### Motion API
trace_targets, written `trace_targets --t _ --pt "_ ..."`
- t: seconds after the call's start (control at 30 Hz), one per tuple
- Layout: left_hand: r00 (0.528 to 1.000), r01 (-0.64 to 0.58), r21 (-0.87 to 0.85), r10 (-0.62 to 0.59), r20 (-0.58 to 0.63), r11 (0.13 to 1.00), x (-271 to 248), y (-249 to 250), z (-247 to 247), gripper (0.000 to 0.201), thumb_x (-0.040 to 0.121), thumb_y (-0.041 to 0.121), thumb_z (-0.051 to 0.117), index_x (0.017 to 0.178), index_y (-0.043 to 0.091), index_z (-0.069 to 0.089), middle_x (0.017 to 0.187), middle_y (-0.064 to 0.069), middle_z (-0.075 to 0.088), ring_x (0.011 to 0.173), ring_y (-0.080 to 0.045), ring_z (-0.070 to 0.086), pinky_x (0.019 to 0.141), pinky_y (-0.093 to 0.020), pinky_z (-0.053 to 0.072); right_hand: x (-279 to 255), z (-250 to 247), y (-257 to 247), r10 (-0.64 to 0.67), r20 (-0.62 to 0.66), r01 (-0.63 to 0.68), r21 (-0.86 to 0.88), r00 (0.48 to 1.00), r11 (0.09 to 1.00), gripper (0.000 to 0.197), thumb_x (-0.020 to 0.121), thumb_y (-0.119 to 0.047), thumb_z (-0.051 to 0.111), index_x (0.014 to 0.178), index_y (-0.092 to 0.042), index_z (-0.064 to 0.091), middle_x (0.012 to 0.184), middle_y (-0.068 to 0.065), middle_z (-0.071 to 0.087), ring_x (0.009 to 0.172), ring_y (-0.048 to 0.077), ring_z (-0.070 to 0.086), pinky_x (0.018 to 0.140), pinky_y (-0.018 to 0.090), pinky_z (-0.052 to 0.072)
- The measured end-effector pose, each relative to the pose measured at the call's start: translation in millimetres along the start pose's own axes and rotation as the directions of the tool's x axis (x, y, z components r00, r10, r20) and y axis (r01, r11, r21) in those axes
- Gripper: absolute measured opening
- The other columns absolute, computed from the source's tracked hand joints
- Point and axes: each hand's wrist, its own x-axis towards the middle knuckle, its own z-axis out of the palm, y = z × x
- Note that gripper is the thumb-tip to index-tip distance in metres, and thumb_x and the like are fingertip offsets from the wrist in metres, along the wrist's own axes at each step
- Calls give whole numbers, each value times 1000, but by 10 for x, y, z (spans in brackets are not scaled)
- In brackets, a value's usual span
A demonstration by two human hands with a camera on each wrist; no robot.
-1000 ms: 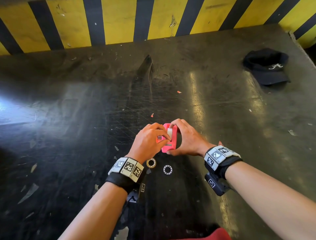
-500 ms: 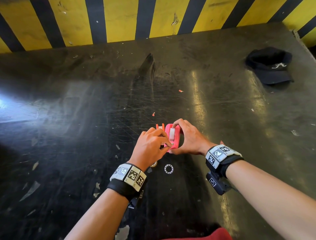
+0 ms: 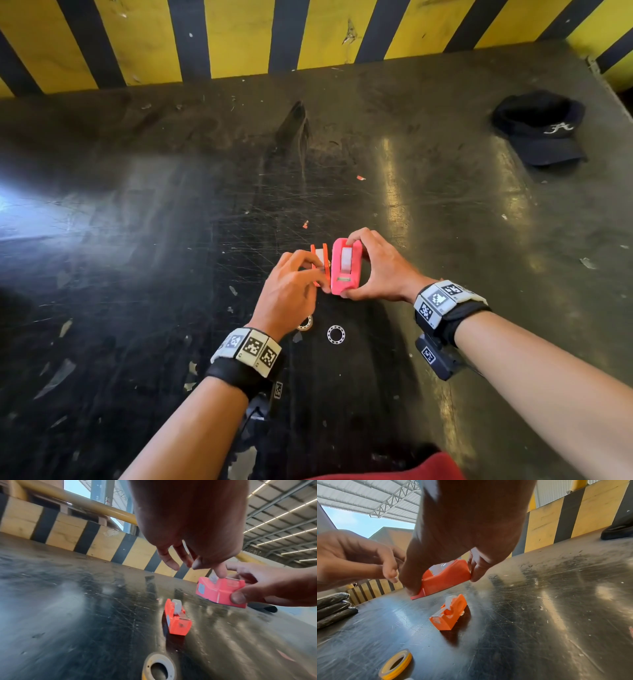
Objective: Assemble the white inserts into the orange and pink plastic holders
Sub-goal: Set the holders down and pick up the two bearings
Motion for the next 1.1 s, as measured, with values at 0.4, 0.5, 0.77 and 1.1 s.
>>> trace_targets --t 0.4,0.5,0.77,1.1 --pt "643 416 121 -386 662 901 -100 -473 11 73 80 34 83 143 31 46 137 2 54 125 -20 56 108 -40 50 405 -7 328 118 176 -69 -260 977 963 112 57 -40 98 149 -26 35 146 1 35 124 28 56 98 41 56" --pt "601 441 138 -406 689 887 -144 -503 122 79 75 34 88 142 33 46 137 2 53 126 -19 55 108 -41 50 458 64 402 126 200 -60 -307 972 950 113 57 -42 98 149 -27 34 147 0 35 121 31 60 95 40 57" --pt "648 372 160 -379 660 914 -219 -544 290 72 74 30 88 136 30 51 129 -1 57 119 -22 59 102 -42 53 460 199 462 182 216 -105 -325 959 940 126 60 -42 97 160 -27 22 158 1 28 136 32 51 101 42 52" --pt "716 300 238 -383 584 924 -295 -462 323 59 81 26 82 134 26 56 128 -3 58 117 -25 62 97 -40 55 76 440 -197 -285 273 362 -297 919 884 23 86 -35 75 98 -19 64 100 -1 62 84 18 58 73 38 56"
